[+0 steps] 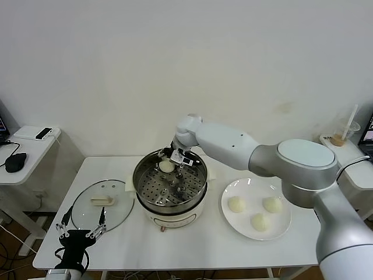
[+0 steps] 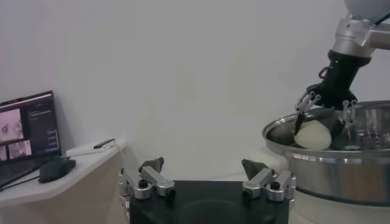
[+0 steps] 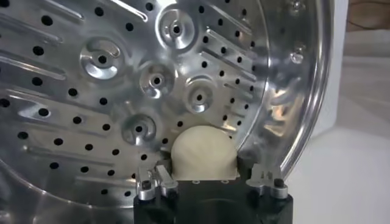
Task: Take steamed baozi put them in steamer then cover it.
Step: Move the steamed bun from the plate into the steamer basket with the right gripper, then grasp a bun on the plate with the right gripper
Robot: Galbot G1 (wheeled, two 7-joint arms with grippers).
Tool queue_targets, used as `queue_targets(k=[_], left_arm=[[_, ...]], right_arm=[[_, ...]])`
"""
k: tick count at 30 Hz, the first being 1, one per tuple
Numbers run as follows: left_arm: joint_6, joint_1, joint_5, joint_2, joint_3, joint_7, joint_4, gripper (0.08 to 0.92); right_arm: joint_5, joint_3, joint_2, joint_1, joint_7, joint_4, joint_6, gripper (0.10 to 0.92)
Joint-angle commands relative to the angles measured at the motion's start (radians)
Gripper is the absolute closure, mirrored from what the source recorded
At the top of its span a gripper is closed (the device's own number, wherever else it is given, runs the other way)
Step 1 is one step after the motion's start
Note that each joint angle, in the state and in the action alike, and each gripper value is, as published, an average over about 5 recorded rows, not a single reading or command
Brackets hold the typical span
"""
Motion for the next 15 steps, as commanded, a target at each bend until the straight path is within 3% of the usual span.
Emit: queue_targets(k=[1,8,15], left_arm=[[0.002,0.003,0.0,0.0,0.003,0.0,-0.007,0.177],[0.005,0.004,-0.01,0.006,0.002,0.002,-0.02,0.177],[0.021,-0.011,-0.016,0.022,0.012,0.003,-0.035,0.177]], right_arm=[[0.128,-0.01,-0.037,0.052,-0.086,0.056,-0.054,0.206],[0.433,-0.028,-0.214,0.2,-0.213,0.326,-0.369,0.202],[0.562,-0.015,-0.504,0.28,-0.239,0.636,-0.687,0.203]])
